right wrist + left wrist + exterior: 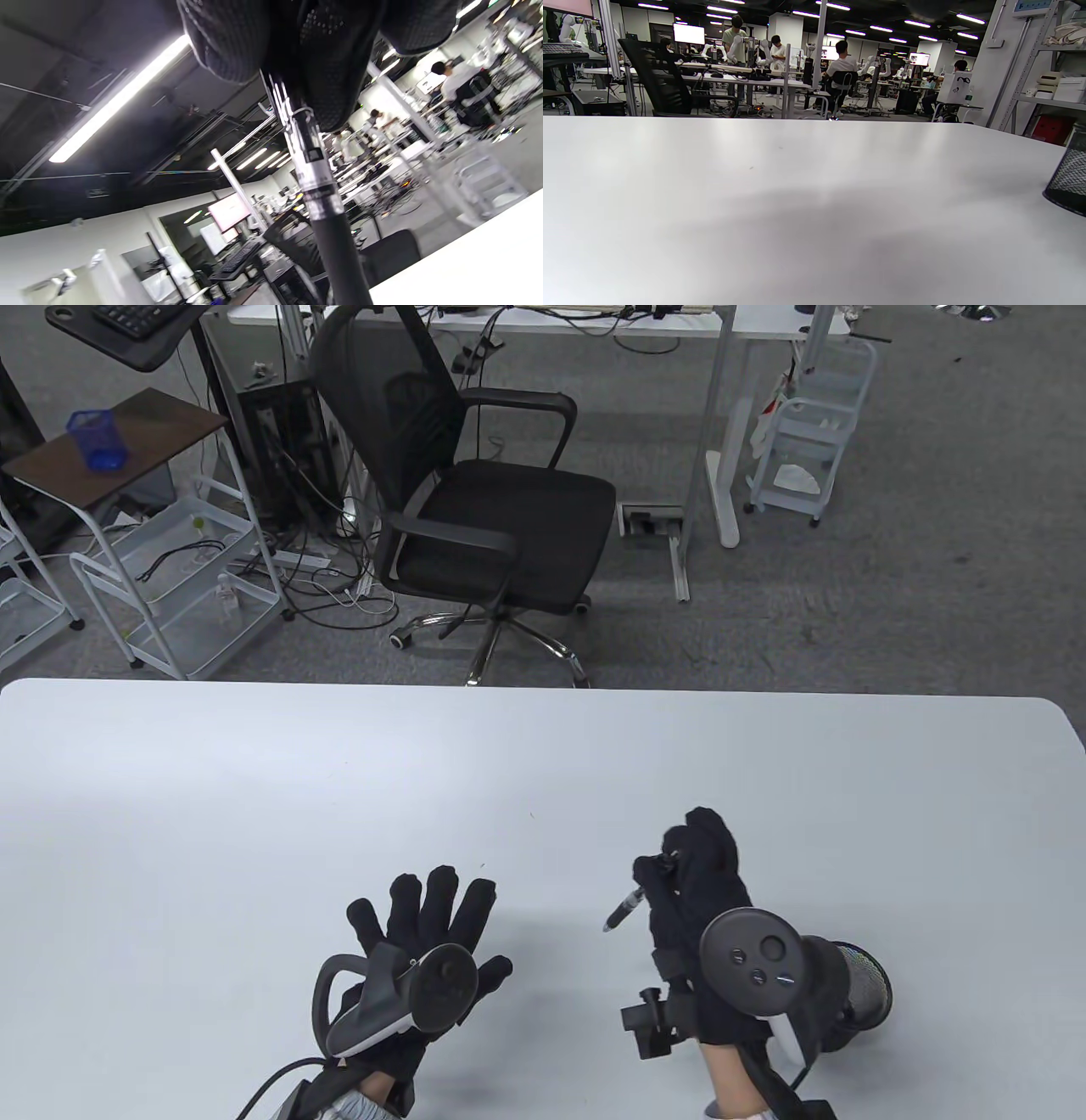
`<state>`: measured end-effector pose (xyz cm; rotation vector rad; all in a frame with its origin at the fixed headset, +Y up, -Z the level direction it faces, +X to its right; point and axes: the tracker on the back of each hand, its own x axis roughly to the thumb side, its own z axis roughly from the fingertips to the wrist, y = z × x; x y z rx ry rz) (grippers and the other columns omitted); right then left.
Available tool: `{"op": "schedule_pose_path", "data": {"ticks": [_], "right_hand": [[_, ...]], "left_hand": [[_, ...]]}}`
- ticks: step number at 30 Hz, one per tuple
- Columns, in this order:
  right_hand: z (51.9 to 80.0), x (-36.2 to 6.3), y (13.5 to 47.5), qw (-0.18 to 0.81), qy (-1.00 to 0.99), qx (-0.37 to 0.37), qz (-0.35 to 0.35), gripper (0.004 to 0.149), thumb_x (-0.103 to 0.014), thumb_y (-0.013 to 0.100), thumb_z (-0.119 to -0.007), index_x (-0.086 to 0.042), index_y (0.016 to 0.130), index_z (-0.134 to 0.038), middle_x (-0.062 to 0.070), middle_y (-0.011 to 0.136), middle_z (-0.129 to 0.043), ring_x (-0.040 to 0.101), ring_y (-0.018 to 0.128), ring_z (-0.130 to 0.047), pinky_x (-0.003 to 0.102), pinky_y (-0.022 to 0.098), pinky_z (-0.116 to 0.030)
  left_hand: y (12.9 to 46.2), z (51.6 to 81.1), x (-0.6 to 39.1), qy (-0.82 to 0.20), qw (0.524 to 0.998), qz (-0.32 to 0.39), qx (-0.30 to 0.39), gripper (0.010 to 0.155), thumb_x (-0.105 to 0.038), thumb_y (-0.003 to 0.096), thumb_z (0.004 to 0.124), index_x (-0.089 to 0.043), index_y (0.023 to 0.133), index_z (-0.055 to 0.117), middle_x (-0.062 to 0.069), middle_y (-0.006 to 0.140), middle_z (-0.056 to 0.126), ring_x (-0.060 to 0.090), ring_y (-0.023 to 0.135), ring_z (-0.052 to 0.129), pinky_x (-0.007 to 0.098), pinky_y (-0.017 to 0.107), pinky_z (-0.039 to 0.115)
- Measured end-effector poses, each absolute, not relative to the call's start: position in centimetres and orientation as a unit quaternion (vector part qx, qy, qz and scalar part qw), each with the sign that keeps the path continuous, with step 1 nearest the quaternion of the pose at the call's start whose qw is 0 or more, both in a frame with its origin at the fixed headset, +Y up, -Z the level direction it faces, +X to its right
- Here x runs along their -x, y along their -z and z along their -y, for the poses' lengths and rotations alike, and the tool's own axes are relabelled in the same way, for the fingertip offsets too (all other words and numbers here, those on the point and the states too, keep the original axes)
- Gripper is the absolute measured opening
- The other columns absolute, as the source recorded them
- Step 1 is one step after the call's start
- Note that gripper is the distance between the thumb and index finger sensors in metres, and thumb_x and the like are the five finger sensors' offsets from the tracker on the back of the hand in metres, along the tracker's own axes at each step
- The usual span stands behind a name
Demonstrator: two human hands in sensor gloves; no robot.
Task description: Press to open click pens
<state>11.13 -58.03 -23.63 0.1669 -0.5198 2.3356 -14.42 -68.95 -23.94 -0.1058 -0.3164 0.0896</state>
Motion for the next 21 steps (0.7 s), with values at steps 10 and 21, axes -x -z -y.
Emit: {"op": "schedule_pose_path", "data": {"ticks": [10, 21], "right_hand": [[65.6, -7.1, 24.4, 0.495, -0.856, -0.121, 0.090, 0.080, -0.023, 0.054, -0.089, 0.024, 0.105, -0.050, 0.057, 0.105, -0.038, 0.029, 0.068, -0.096, 0.061, 0.064, -0.066], [68.9, -10.6, 27.1, 0.649, -0.754, -0.101, 0.012, 0.048, -0.017, 0.056, -0.086, 0.015, 0.092, -0.081, 0.051, 0.108, -0.045, 0.034, 0.072, -0.090, 0.059, 0.061, -0.068]], "left_hand": [[23.7, 68.4, 14.9, -0.057, 0.986, 0.153, 0.045, 0.076, -0.063, 0.0690, 0.054, -0.026, 0.127, 0.023, 0.025, 0.132, 0.025, 0.065, 0.115, 0.032, 0.086, 0.068, 0.023], [23.6, 68.1, 15.0, -0.062, 0.986, 0.148, 0.040, 0.075, -0.063, 0.0691, 0.053, -0.026, 0.127, 0.022, 0.025, 0.132, 0.025, 0.065, 0.115, 0.032, 0.086, 0.068, 0.023]]}}
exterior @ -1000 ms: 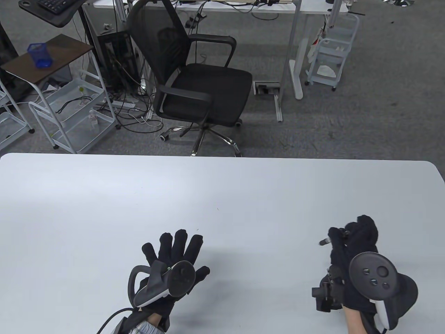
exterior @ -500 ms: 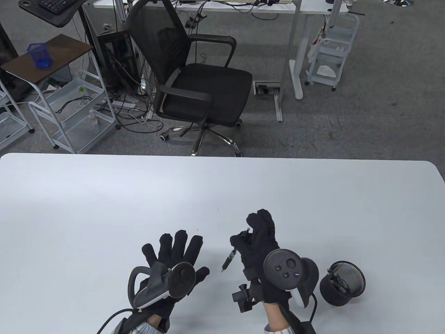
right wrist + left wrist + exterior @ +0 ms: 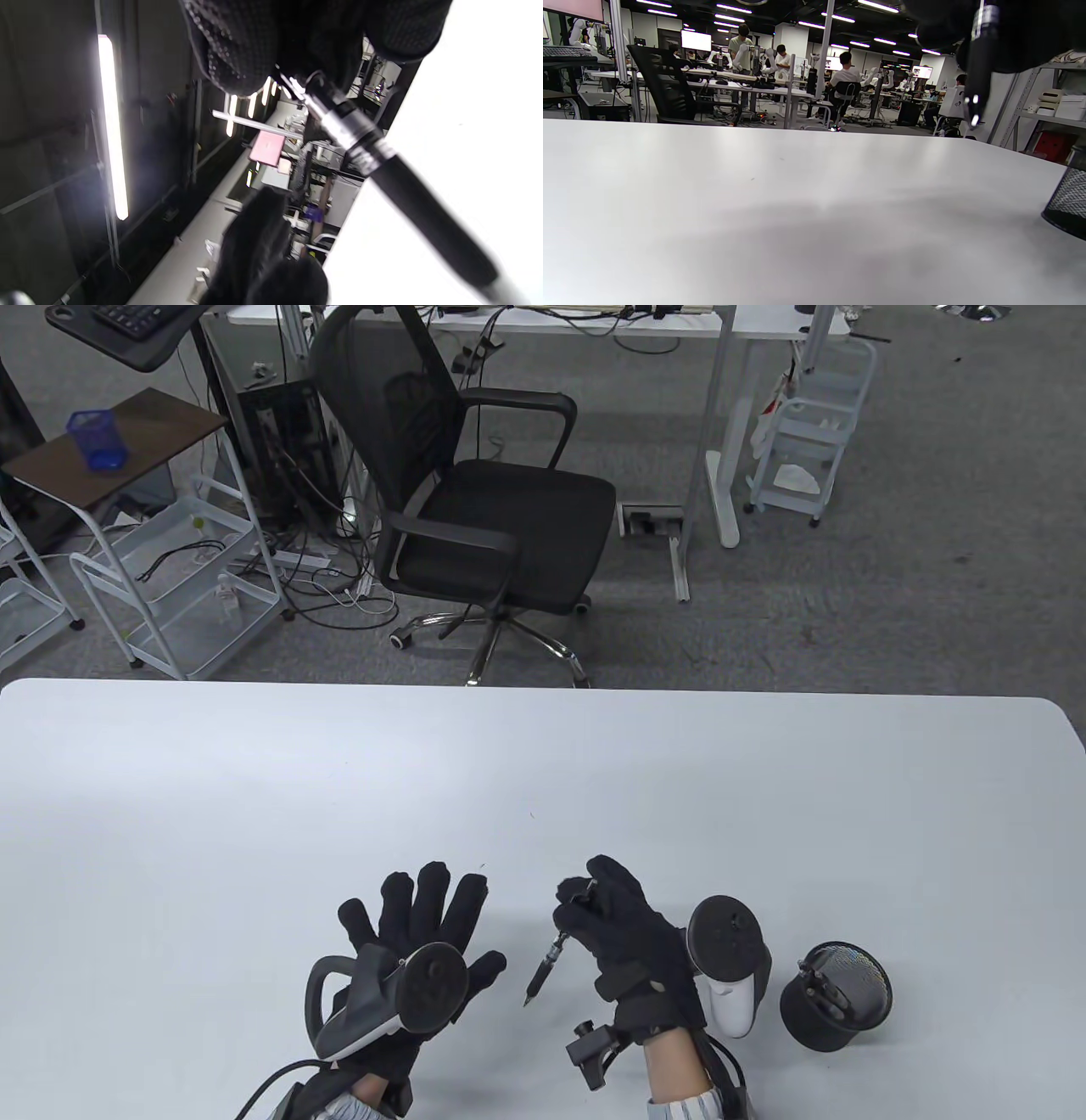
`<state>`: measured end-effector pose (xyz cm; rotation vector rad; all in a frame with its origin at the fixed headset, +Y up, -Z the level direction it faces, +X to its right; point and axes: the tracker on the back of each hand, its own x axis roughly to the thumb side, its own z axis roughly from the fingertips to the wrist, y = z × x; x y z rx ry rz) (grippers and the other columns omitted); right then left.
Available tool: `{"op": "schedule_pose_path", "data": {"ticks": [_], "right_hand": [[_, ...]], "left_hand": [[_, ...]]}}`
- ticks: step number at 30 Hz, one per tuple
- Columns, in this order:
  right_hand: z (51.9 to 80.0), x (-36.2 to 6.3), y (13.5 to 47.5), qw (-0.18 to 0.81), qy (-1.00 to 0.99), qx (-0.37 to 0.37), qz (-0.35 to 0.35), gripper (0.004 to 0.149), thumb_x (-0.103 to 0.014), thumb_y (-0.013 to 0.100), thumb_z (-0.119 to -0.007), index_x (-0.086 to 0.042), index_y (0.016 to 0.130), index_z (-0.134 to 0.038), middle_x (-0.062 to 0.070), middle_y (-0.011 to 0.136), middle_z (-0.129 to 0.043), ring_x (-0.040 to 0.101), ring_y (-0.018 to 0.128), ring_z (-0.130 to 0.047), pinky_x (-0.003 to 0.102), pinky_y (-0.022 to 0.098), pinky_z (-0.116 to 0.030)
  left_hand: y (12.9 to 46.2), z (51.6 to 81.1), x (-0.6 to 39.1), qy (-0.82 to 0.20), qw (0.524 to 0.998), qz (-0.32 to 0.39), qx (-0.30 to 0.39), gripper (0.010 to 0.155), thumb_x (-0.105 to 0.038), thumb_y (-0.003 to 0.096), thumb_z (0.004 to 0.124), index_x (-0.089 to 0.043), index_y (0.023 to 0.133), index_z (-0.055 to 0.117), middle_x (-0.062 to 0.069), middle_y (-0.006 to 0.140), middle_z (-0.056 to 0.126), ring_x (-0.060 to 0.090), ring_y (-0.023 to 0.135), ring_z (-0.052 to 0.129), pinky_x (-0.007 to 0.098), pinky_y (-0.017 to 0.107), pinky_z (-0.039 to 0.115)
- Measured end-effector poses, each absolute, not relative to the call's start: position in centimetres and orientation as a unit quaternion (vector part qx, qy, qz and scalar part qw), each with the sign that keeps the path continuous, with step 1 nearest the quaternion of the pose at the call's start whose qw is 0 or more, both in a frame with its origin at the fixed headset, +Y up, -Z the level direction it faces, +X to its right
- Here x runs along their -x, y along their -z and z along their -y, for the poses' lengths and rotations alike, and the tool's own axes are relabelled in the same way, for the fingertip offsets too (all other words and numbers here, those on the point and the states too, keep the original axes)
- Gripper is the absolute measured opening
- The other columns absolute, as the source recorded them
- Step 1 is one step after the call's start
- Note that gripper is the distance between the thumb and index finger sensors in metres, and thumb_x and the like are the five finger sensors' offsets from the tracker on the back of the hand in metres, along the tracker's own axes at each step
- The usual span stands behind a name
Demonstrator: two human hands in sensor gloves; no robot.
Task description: Press to open click pens
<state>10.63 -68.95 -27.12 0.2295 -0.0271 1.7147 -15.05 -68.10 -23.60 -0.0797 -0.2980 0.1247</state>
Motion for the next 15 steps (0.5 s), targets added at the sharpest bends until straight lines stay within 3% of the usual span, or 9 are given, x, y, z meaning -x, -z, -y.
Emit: {"op": "schedule_pose_path", "data": {"ticks": [2, 7, 9, 11, 12, 15], "right_hand": [[68.84, -10.91, 27.12, 0.663, -0.741, -0.109, 0.021, 0.045, -0.018, 0.058, -0.084, 0.008, 0.095, -0.082, 0.046, 0.111, -0.043, 0.037, 0.077, -0.084, 0.060, 0.064, -0.063], [68.66, -11.01, 27.19, 0.721, -0.672, -0.167, 0.034, 0.045, -0.024, 0.064, -0.074, -0.009, 0.106, -0.073, 0.046, 0.117, -0.026, 0.073, 0.095, -0.046, 0.079, 0.065, -0.036], [68.73, -11.03, 27.26, 0.741, -0.646, -0.182, 0.031, 0.045, -0.024, 0.066, -0.069, -0.014, 0.110, -0.066, 0.045, 0.117, -0.038, 0.070, 0.098, -0.050, 0.079, 0.067, -0.035], [68.91, -10.99, 27.34, 0.765, -0.615, -0.187, 0.033, 0.047, -0.024, 0.067, -0.065, -0.012, 0.112, -0.060, 0.034, 0.111, -0.067, 0.061, 0.098, -0.064, 0.078, 0.068, -0.037], [69.03, -10.89, 27.35, 0.777, -0.601, -0.186, 0.026, 0.050, -0.022, 0.068, -0.061, -0.006, 0.114, -0.053, 0.027, 0.106, -0.072, 0.056, 0.095, -0.070, 0.078, 0.068, -0.038], [69.38, -10.54, 27.43, 0.809, -0.556, -0.189, 0.024, 0.053, -0.015, 0.068, -0.054, 0.008, 0.113, -0.037, 0.020, 0.101, -0.065, 0.052, 0.094, -0.069, 0.080, 0.068, -0.036]], "left_hand": [[23.65, 68.14, 15.02, -0.060, 0.986, 0.148, 0.041, 0.075, -0.063, 0.0691, 0.054, -0.026, 0.127, 0.022, 0.026, 0.132, 0.025, 0.065, 0.115, 0.032, 0.086, 0.068, 0.023], [23.67, 68.14, 14.97, -0.061, 0.986, 0.150, 0.041, 0.076, -0.063, 0.0691, 0.053, -0.026, 0.127, 0.021, 0.025, 0.132, 0.025, 0.065, 0.115, 0.033, 0.086, 0.068, 0.023], [23.65, 68.12, 14.97, -0.060, 0.986, 0.149, 0.041, 0.076, -0.063, 0.0692, 0.053, -0.026, 0.127, 0.020, 0.025, 0.132, 0.025, 0.065, 0.115, 0.033, 0.086, 0.068, 0.023], [23.65, 68.11, 14.97, -0.059, 0.986, 0.148, 0.040, 0.076, -0.063, 0.0692, 0.053, -0.026, 0.127, 0.020, 0.025, 0.132, 0.025, 0.065, 0.115, 0.033, 0.086, 0.068, 0.023], [23.65, 68.12, 14.96, -0.059, 0.986, 0.148, 0.040, 0.076, -0.063, 0.0692, 0.053, -0.026, 0.127, 0.020, 0.025, 0.132, 0.025, 0.065, 0.115, 0.032, 0.086, 0.068, 0.023], [23.67, 68.15, 14.94, -0.059, 0.986, 0.148, 0.039, 0.076, -0.063, 0.0692, 0.053, -0.026, 0.126, 0.019, 0.025, 0.132, 0.025, 0.065, 0.115, 0.033, 0.086, 0.068, 0.023]]}}
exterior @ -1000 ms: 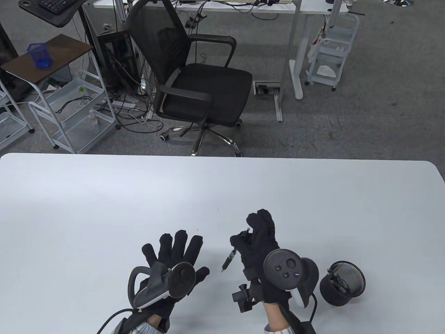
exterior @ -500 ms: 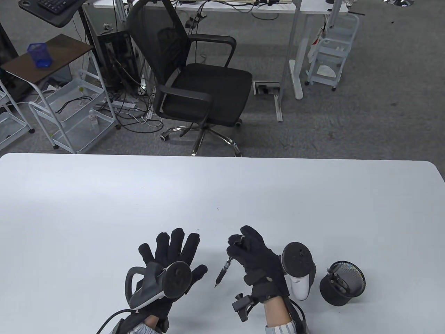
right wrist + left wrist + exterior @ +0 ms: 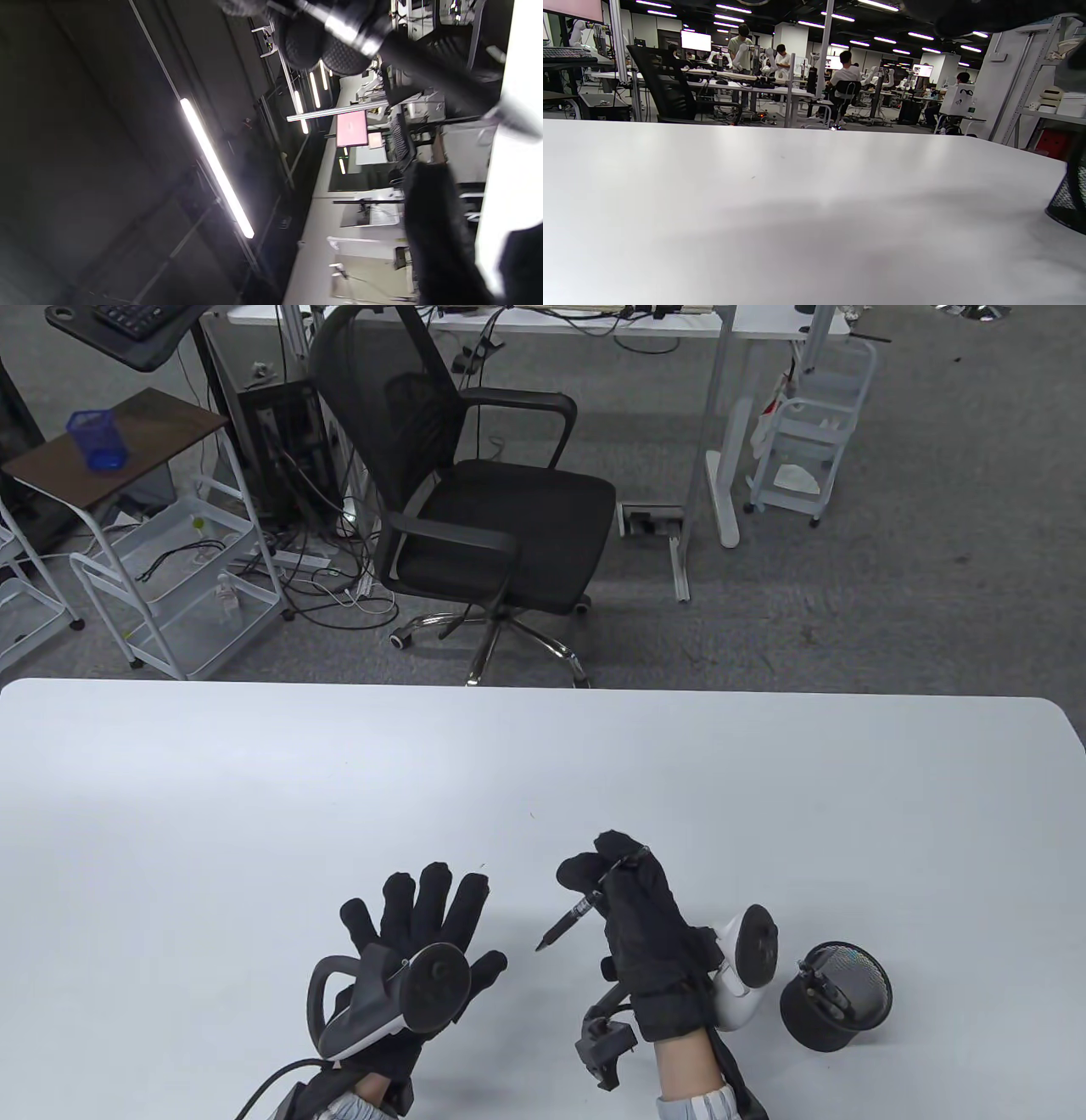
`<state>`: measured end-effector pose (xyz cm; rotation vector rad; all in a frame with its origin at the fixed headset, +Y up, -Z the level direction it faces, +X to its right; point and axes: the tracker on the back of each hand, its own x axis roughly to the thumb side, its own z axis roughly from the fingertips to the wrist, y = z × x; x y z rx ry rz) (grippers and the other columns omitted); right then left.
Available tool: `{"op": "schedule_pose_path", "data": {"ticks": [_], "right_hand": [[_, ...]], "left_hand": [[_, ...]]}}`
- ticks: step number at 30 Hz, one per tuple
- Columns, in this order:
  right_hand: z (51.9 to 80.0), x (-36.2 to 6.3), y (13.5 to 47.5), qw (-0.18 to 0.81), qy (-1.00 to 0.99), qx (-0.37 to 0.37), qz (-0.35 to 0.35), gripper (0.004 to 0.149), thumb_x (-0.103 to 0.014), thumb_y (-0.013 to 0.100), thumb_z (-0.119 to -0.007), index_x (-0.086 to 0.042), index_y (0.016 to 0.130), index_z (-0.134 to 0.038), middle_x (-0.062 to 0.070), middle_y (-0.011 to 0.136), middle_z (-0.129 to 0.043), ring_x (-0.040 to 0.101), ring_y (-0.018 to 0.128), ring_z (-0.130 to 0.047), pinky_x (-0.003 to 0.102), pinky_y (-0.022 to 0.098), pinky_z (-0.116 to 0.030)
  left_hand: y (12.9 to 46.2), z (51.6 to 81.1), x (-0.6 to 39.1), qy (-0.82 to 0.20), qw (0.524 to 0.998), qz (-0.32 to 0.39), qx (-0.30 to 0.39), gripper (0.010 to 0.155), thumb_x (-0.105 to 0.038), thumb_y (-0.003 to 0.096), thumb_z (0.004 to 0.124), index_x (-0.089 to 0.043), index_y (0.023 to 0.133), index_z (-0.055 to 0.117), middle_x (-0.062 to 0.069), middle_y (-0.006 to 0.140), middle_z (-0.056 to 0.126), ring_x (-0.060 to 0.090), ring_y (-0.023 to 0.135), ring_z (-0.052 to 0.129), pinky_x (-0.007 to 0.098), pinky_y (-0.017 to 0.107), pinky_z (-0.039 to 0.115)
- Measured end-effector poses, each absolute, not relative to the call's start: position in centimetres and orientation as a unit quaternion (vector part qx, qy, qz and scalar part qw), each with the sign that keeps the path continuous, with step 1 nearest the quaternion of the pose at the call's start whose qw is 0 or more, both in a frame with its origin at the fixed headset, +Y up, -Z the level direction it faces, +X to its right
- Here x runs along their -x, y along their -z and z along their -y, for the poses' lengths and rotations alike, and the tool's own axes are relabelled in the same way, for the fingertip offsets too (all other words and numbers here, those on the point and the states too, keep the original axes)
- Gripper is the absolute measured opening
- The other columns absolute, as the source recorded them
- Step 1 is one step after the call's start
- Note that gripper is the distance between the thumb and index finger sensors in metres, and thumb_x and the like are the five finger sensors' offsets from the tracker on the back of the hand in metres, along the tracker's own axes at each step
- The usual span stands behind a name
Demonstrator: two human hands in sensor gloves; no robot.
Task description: Press to open click pens
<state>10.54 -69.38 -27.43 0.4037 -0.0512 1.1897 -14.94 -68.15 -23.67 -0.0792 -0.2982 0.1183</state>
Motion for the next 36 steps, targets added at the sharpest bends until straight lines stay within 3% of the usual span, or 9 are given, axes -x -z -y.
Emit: {"op": "schedule_pose_path", "data": {"ticks": [4, 10, 12, 15, 19, 24, 36], "right_hand": [[70.5, -10.1, 27.5, 0.853, -0.500, -0.150, 0.013, 0.052, -0.008, 0.066, -0.049, 0.009, 0.110, -0.026, 0.022, 0.099, -0.054, 0.052, 0.086, -0.066, 0.082, 0.063, -0.051], [72.6, -9.3, 27.6, 0.901, -0.425, -0.093, -0.009, 0.051, -0.016, 0.066, -0.043, 0.002, 0.109, -0.023, 0.016, 0.096, -0.052, 0.033, 0.069, -0.072, 0.054, 0.066, -0.066], [73.4, -9.0, 27.6, 0.920, -0.379, -0.095, -0.025, 0.049, -0.026, 0.070, -0.041, -0.001, 0.109, -0.027, 0.010, 0.093, -0.055, 0.027, 0.064, -0.073, 0.048, 0.064, -0.069], [74.0, -8.7, 27.4, 0.937, -0.336, -0.076, -0.054, 0.051, -0.048, 0.072, -0.037, -0.008, 0.102, -0.045, 0.003, 0.082, -0.068, 0.020, 0.052, -0.079, 0.040, 0.056, -0.076], [74.4, -8.5, 27.4, 0.940, -0.326, -0.073, -0.069, 0.058, -0.060, 0.067, -0.032, -0.015, 0.085, -0.066, -0.006, 0.061, -0.081, 0.012, 0.035, -0.083, 0.032, 0.042, -0.083], [74.3, -8.3, 27.2, 0.943, -0.310, -0.089, -0.085, 0.058, -0.057, 0.069, -0.027, -0.019, 0.076, -0.070, -0.008, 0.053, -0.082, 0.012, 0.029, -0.083, 0.032, 0.038, -0.084], [74.4, -8.2, 27.3, 0.941, -0.313, -0.093, -0.088, 0.054, -0.051, 0.068, -0.026, -0.018, 0.076, -0.069, -0.007, 0.054, -0.082, 0.012, 0.029, -0.083, 0.032, 0.038, -0.084]], "left_hand": [[23.7, 68.2, 14.9, -0.056, 0.986, 0.149, 0.041, 0.075, -0.063, 0.0693, 0.053, -0.027, 0.126, 0.019, 0.025, 0.132, 0.025, 0.064, 0.115, 0.032, 0.086, 0.068, 0.023], [23.6, 68.1, 14.8, -0.052, 0.987, 0.147, 0.036, 0.075, -0.063, 0.0692, 0.053, -0.027, 0.126, 0.018, 0.024, 0.132, 0.025, 0.064, 0.115, 0.033, 0.086, 0.069, 0.024], [23.6, 68.1, 14.8, -0.051, 0.987, 0.147, 0.035, 0.075, -0.063, 0.0692, 0.053, -0.027, 0.126, 0.018, 0.024, 0.132, 0.026, 0.064, 0.116, 0.033, 0.086, 0.069, 0.024], [23.6, 68.1, 14.8, -0.052, 0.987, 0.147, 0.035, 0.075, -0.063, 0.0692, 0.053, -0.027, 0.126, 0.019, 0.024, 0.133, 0.026, 0.064, 0.115, 0.033, 0.086, 0.069, 0.024], [23.7, 68.1, 14.7, -0.052, 0.987, 0.148, 0.037, 0.075, -0.063, 0.0693, 0.053, -0.027, 0.126, 0.019, 0.023, 0.133, 0.026, 0.064, 0.115, 0.033, 0.086, 0.069, 0.024], [23.7, 68.2, 14.7, -0.053, 0.987, 0.148, 0.037, 0.075, -0.063, 0.0693, 0.052, -0.027, 0.126, 0.019, 0.023, 0.133, 0.026, 0.064, 0.115, 0.033, 0.086, 0.069, 0.024], [23.7, 68.2, 14.8, -0.056, 0.987, 0.149, 0.036, 0.074, -0.063, 0.0694, 0.052, -0.027, 0.126, 0.020, 0.023, 0.133, 0.027, 0.064, 0.115, 0.033, 0.086, 0.069, 0.024]]}}
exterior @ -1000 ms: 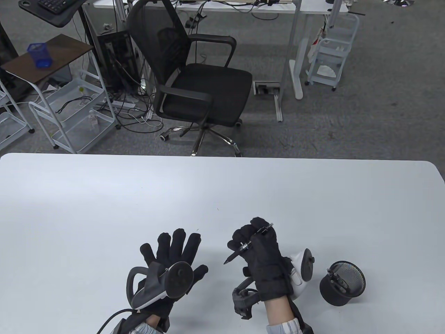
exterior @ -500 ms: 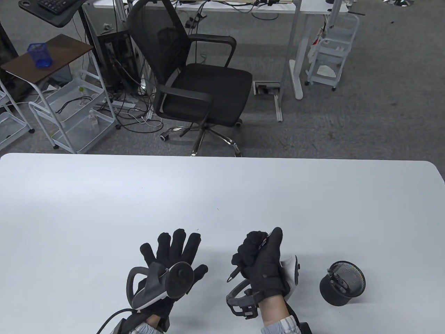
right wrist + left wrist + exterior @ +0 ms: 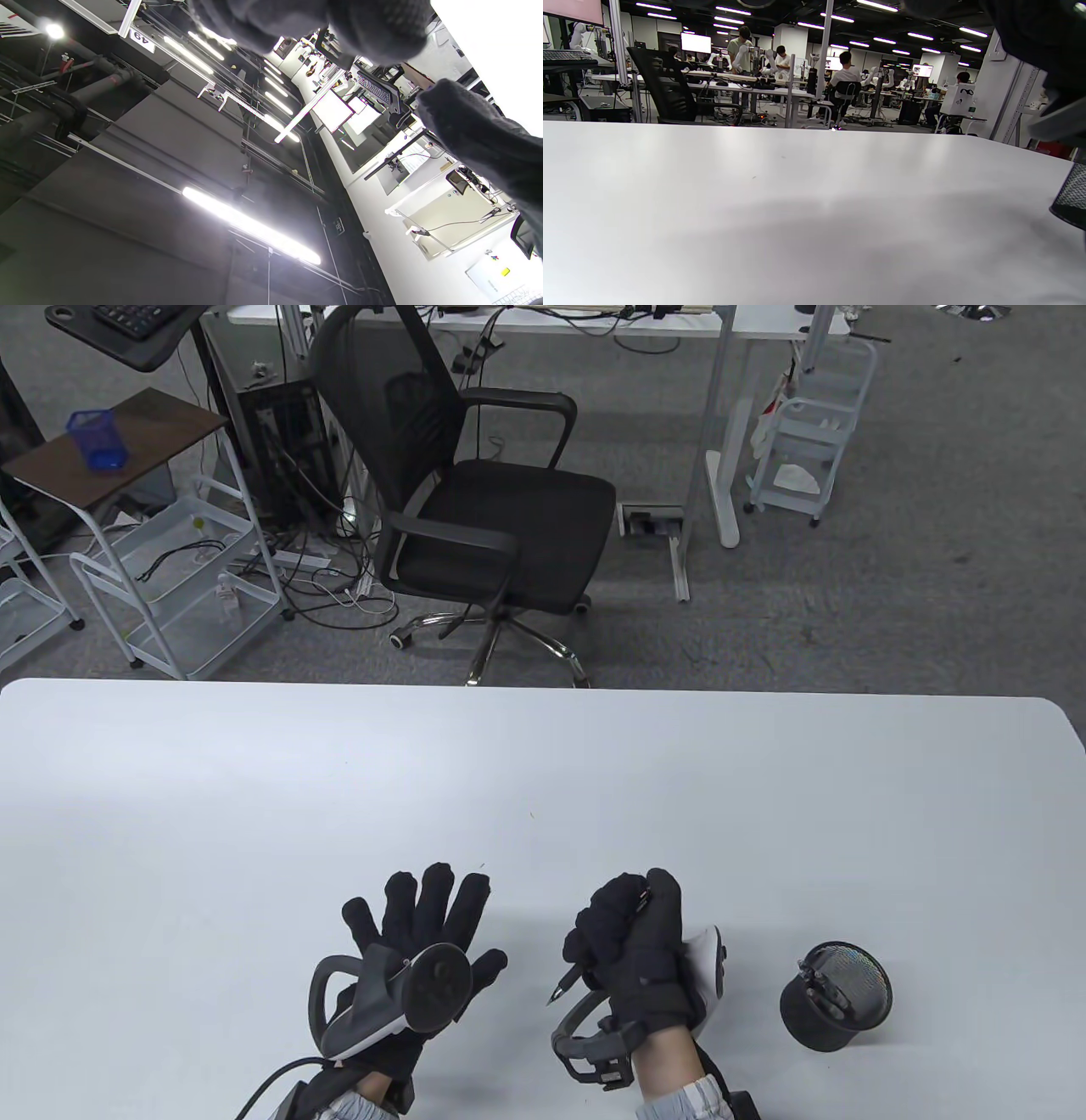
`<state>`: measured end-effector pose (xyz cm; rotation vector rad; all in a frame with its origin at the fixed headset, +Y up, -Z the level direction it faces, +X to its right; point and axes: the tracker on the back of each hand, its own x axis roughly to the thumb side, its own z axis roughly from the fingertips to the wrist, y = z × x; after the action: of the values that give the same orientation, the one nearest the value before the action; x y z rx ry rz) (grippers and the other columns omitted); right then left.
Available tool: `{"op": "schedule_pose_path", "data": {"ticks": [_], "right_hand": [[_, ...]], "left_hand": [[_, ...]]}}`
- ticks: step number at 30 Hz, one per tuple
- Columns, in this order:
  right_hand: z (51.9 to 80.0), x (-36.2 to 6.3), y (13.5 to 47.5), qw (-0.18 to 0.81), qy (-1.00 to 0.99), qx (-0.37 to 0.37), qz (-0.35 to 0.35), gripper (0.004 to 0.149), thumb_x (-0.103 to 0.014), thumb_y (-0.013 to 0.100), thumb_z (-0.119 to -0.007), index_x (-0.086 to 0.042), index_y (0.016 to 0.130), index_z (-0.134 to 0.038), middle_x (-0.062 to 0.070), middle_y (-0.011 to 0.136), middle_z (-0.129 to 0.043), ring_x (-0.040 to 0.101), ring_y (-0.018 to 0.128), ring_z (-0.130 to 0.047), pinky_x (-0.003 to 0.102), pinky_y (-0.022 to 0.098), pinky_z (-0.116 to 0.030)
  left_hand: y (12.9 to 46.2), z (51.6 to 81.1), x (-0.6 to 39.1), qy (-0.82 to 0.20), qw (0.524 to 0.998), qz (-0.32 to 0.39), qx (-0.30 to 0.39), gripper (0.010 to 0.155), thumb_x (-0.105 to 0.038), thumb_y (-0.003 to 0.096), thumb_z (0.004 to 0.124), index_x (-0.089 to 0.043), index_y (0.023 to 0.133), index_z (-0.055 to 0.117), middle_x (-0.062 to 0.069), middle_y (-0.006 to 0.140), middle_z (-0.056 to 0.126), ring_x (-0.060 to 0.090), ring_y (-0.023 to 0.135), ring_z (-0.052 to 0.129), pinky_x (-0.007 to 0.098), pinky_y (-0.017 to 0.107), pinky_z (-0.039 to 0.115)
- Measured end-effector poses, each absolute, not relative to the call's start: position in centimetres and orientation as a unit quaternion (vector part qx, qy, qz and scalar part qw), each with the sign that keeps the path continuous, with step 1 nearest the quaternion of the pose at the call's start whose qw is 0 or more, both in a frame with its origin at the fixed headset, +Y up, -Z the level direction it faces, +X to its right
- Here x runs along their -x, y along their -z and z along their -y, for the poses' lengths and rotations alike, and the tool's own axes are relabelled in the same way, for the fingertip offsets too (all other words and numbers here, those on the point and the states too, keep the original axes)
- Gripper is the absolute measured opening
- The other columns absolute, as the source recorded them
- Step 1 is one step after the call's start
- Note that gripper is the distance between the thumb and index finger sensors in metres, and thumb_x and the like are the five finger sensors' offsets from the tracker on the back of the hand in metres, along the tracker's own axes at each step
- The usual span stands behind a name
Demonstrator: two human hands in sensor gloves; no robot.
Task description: Press to open click pens
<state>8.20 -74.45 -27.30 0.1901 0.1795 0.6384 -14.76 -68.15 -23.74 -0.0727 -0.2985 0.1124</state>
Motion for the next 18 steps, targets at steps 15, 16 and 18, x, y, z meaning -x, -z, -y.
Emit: {"op": "schedule_pose_path", "data": {"ticks": [15, 16, 18], "right_hand": [[73.8, -8.0, 27.5, 0.937, -0.323, -0.115, -0.068, 0.056, -0.052, 0.069, -0.031, -0.010, 0.089, -0.063, 0.002, 0.068, -0.080, 0.019, 0.041, -0.085, 0.039, 0.048, -0.082], [73.5, -8.0, 27.6, 0.929, -0.341, -0.129, -0.063, 0.058, -0.050, 0.070, -0.033, -0.004, 0.099, -0.051, 0.010, 0.081, -0.072, 0.026, 0.054, -0.081, 0.047, 0.058, -0.075], [72.5, -7.9, 27.8, 0.893, -0.404, -0.191, -0.050, 0.059, -0.042, 0.071, -0.035, 0.001, 0.109, -0.019, 0.019, 0.101, -0.046, 0.039, 0.077, -0.065, 0.060, 0.074, -0.053]], "left_hand": [[23.8, 68.1, 14.8, -0.056, 0.987, 0.147, 0.034, 0.074, -0.062, 0.0695, 0.052, -0.027, 0.127, 0.021, 0.023, 0.133, 0.027, 0.064, 0.115, 0.033, 0.086, 0.069, 0.024], [23.7, 68.1, 14.8, -0.056, 0.987, 0.147, 0.034, 0.074, -0.062, 0.0694, 0.052, -0.027, 0.127, 0.021, 0.023, 0.133, 0.026, 0.064, 0.115, 0.033, 0.086, 0.069, 0.024], [23.7, 68.1, 14.9, -0.056, 0.987, 0.147, 0.034, 0.074, -0.062, 0.0695, 0.052, -0.027, 0.127, 0.021, 0.023, 0.133, 0.027, 0.064, 0.115, 0.033, 0.086, 0.069, 0.024]]}}
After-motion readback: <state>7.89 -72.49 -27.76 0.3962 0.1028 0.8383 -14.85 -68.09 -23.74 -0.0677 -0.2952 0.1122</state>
